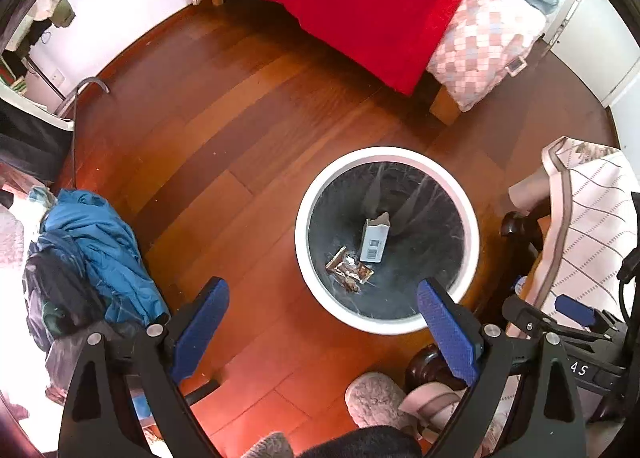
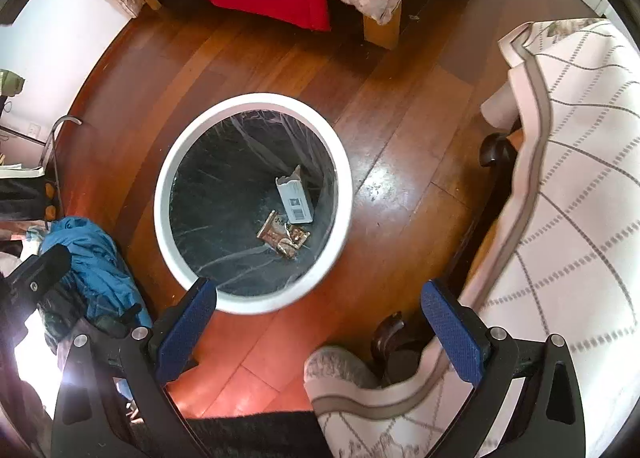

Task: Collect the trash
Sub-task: 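Swing both tools back toward the table, then grasp the red-yellow snack bag with the left tool while the right tool grasps the yellow cigarette pack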

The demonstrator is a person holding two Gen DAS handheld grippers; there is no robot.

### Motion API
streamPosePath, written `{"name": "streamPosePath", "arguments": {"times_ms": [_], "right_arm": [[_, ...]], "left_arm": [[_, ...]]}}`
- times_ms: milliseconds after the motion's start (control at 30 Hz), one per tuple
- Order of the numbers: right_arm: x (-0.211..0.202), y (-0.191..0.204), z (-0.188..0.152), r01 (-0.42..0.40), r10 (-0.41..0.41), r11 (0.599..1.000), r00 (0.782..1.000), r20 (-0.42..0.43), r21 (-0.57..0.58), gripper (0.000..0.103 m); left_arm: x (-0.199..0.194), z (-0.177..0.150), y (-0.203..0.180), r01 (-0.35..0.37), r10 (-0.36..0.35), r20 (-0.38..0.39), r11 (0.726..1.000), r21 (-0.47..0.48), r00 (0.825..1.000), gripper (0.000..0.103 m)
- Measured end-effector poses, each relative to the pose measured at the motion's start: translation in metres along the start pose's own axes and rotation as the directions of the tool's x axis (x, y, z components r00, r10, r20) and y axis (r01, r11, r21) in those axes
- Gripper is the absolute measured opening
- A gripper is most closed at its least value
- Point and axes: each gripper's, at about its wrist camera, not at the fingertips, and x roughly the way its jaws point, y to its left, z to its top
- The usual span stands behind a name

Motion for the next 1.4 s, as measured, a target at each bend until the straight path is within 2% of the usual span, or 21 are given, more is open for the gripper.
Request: {"name": "streamPosePath", "arguments": {"times_ms": [367,467,567,667,733,800,900,1000,1033,1100,1133,1267,1333,1400], "right_arm": [[-0.107,0.0,-0.034,-0.06,0.062,0.998,0.99,0.128,-0.023,0.103],[-0.143,-0.004,-0.05,-0.101,0.104,0.995,0.978,0.181,-0.024,0.103],[-0.179,-0.015,-0.064,-0.181,0.179,0.983,0.957,0.228,-0.011,0.103],[-0.215,-0.036,-0.084,-0.261,0.244,0.965,0.93,0.273,0.027,0.103],[-0.237,-0.06,-0.1,-0.283,0.25,0.957,0.918,0.306,0.068,0.103],[-0.25,-0.092,-0.116,-0.286,0.231,0.95,0.915,0.331,0.128,0.103],[-0.259,-0.16,-0.145,-0.254,0.144,0.923,0.925,0.352,0.29,0.103],[-0.251,-0.238,-0.183,-0.179,-0.007,0.839,0.941,0.339,0.513,0.103],[-0.245,-0.271,-0.2,-0.15,-0.062,0.787,0.946,0.319,0.598,0.103],[-0.233,-0.311,-0.222,-0.101,-0.134,0.717,0.951,0.279,0.69,0.103],[-0.223,-0.338,-0.237,-0.074,-0.17,0.66,0.955,0.244,0.747,0.103],[-0.197,-0.402,-0.274,-0.041,-0.223,0.496,0.959,0.174,0.867,0.103],[-0.187,-0.422,-0.284,-0.054,-0.226,0.438,0.96,0.168,0.897,0.102],[-0.178,-0.43,-0.283,-0.054,-0.231,0.416,0.959,0.163,0.908,0.095]], "left_arm": [[-0.092,-0.026,-0.018,0.005,-0.009,0.119,0.999,0.038,0.993,0.096],[-0.121,-0.034,-0.024,-0.012,0.006,0.15,0.999,0.039,0.989,0.096],[-0.151,-0.043,-0.034,-0.011,0.002,0.201,0.999,0.042,0.98,0.096],[-0.175,-0.051,-0.05,0.019,-0.032,0.241,0.998,0.053,0.97,0.096],[-0.183,-0.057,-0.065,0.038,-0.053,0.26,0.997,0.061,0.964,0.096],[-0.186,-0.066,-0.089,0.048,-0.069,0.276,0.996,0.081,0.959,0.096],[-0.176,-0.08,-0.133,0.058,-0.093,0.269,0.989,0.134,0.959,0.096],[-0.151,-0.093,-0.19,0.078,-0.122,0.199,0.973,0.216,0.972,0.096],[-0.14,-0.098,-0.213,0.087,-0.133,0.173,0.964,0.251,0.976,0.096],[-0.127,-0.103,-0.245,0.094,-0.141,0.145,0.951,0.293,0.979,0.096],[-0.117,-0.106,-0.265,0.096,-0.144,0.127,0.941,0.325,0.981,0.096],[-0.097,-0.111,-0.32,0.086,-0.136,0.098,0.911,0.402,0.986,0.096],[-0.09,-0.112,-0.339,0.08,-0.132,0.092,0.899,0.431,0.987,0.096],[-0.082,-0.114,-0.353,0.072,-0.122,0.083,0.89,0.45,0.989,0.096]]}}
